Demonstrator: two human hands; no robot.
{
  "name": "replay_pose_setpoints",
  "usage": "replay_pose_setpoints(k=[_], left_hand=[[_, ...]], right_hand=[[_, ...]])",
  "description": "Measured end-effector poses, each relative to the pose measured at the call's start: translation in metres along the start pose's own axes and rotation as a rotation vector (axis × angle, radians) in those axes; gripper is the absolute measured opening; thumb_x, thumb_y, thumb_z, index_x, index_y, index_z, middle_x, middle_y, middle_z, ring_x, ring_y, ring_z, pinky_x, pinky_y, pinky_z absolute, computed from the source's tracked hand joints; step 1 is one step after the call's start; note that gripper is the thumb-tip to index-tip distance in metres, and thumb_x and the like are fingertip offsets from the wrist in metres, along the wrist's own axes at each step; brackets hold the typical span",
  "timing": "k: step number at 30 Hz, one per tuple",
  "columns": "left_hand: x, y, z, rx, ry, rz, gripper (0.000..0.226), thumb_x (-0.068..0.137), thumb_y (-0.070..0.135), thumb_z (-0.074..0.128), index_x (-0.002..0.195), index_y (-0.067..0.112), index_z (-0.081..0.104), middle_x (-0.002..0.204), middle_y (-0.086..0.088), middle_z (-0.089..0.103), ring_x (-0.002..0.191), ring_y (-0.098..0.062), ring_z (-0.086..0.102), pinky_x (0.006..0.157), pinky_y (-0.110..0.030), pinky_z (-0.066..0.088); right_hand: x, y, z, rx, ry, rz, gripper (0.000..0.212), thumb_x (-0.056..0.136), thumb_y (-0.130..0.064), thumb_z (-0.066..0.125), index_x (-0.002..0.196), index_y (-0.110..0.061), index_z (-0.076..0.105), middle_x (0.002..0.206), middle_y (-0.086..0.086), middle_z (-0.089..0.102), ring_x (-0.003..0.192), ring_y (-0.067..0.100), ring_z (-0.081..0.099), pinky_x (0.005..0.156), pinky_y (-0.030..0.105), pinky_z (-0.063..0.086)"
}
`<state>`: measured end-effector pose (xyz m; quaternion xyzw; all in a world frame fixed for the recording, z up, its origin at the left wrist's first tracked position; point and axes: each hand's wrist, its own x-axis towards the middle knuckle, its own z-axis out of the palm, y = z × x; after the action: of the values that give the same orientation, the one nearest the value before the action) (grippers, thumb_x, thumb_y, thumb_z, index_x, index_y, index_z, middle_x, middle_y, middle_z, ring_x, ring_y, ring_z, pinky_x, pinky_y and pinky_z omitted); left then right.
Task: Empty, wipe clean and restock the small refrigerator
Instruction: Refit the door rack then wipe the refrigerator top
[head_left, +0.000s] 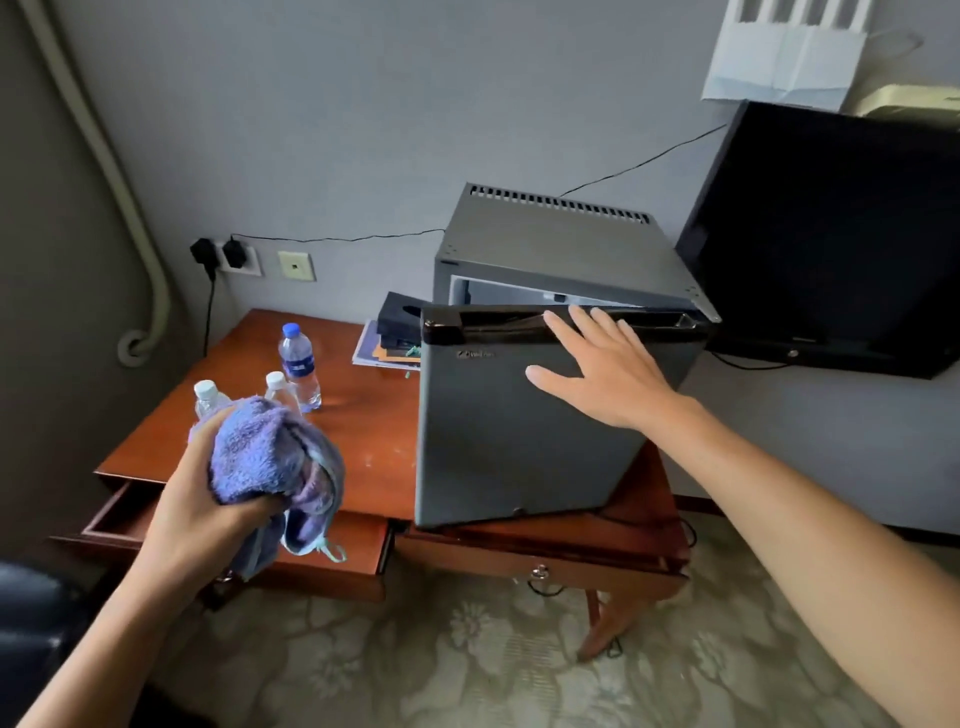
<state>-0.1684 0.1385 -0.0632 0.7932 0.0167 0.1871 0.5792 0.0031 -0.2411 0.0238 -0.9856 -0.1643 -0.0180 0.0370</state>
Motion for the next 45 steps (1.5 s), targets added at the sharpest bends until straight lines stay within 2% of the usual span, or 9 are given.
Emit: replay_pose_setpoints(k=[4, 15, 22, 24, 29, 34, 38, 42, 45], left_hand=[[0.005, -0.007, 0.002, -0.011, -0.029, 0.006, 0.081, 0.053, 0.011, 0.077, 0.127, 0.038, 0.055, 0.13, 0.021, 0.058, 0.117, 0.007, 0.057, 0.091, -0.004, 0.042], [0.022, -0.026, 0.019, 0.006, -0.143, -0.043, 0.094, 0.066, -0.011, 0.081, 0.144, 0.032, 0.049, 0.139, 0.023, 0.054, 0.128, 0.0, 0.054, 0.108, -0.04, 0.047], [0.021, -0.039, 0.005, -0.11, -0.169, -0.094, 0.108, 0.072, -0.006, 0.084, 0.153, 0.042, 0.03, 0.144, 0.018, 0.052, 0.131, 0.0, 0.053, 0.104, -0.024, 0.046], [0.021, -0.042, -0.004, -0.142, -0.167, -0.085, 0.103, 0.071, -0.003, 0.083, 0.15, 0.04, 0.033, 0.142, 0.019, 0.053, 0.131, -0.001, 0.052, 0.101, -0.013, 0.045], [0.032, -0.054, -0.011, -0.25, -0.142, -0.083, 0.081, 0.064, 0.022, 0.077, 0.138, 0.042, 0.049, 0.138, 0.008, 0.059, 0.129, -0.01, 0.057, 0.101, -0.018, 0.048], [0.059, -0.061, 0.016, -0.335, -0.132, -0.137, 0.083, 0.071, 0.013, 0.07, 0.144, 0.037, 0.041, 0.138, 0.016, 0.056, 0.131, -0.007, 0.054, 0.106, -0.023, 0.046], [0.09, -0.062, 0.048, -0.402, -0.121, -0.154, 0.089, 0.078, 0.006, 0.069, 0.152, 0.037, 0.03, 0.136, 0.025, 0.055, 0.128, -0.003, 0.056, 0.103, -0.017, 0.046], [0.125, -0.054, 0.085, -0.38, -0.065, -0.133, 0.086, 0.085, -0.009, 0.064, 0.151, 0.033, 0.028, 0.129, 0.036, 0.052, 0.127, 0.002, 0.054, 0.099, -0.01, 0.043], [0.155, -0.05, 0.107, -0.316, 0.029, -0.088, 0.079, 0.078, -0.002, 0.058, 0.145, 0.035, 0.04, 0.138, 0.025, 0.049, 0.134, -0.002, 0.049, 0.105, -0.014, 0.041]], right_hand=[[0.027, -0.01, 0.005, -0.044, 0.014, 0.081, 0.09, 0.085, -0.089, 0.02, 0.16, -0.045, 0.001, 0.171, -0.002, -0.005, 0.157, 0.021, -0.008, 0.127, 0.047, -0.003], [0.054, -0.022, 0.003, -0.087, 0.002, 0.185, 0.087, 0.09, -0.083, 0.026, 0.162, -0.04, 0.001, 0.171, 0.003, -0.003, 0.157, 0.027, -0.005, 0.127, 0.049, 0.0], [0.055, -0.026, 0.001, -0.066, 0.007, 0.243, 0.081, 0.093, -0.081, 0.023, 0.161, -0.042, 0.006, 0.171, 0.0, 0.003, 0.158, 0.024, 0.0, 0.126, 0.052, 0.007], [0.057, -0.028, -0.001, -0.078, 0.016, 0.251, 0.08, 0.093, -0.08, 0.023, 0.161, -0.041, 0.01, 0.171, 0.001, 0.007, 0.157, 0.025, 0.005, 0.125, 0.053, 0.01], [0.066, -0.032, -0.009, -0.103, 0.027, 0.262, 0.077, 0.094, -0.079, 0.025, 0.159, -0.038, 0.025, 0.168, 0.004, 0.024, 0.154, 0.027, 0.021, 0.123, 0.049, 0.02], [0.081, -0.032, -0.027, -0.201, 0.059, 0.222, 0.064, 0.094, -0.077, 0.022, 0.137, -0.042, 0.053, 0.137, 0.002, 0.057, 0.13, 0.026, 0.05, 0.107, 0.047, 0.035], [0.11, -0.034, -0.04, -0.137, 0.046, 0.187, 0.054, 0.093, -0.075, 0.02, 0.106, -0.041, 0.059, 0.113, -0.003, 0.059, 0.113, 0.023, 0.053, 0.096, 0.044, 0.036], [0.149, -0.04, -0.039, -0.025, 0.099, 0.059, 0.05, 0.097, -0.071, 0.026, 0.126, -0.043, 0.055, 0.13, -0.006, 0.058, 0.125, 0.022, 0.049, 0.103, 0.045, 0.038], [0.185, -0.043, -0.037, 0.033, 0.144, -0.021, 0.06, 0.095, -0.074, 0.024, 0.135, -0.039, 0.052, 0.138, -0.006, 0.055, 0.13, 0.021, 0.046, 0.106, 0.045, 0.037]])
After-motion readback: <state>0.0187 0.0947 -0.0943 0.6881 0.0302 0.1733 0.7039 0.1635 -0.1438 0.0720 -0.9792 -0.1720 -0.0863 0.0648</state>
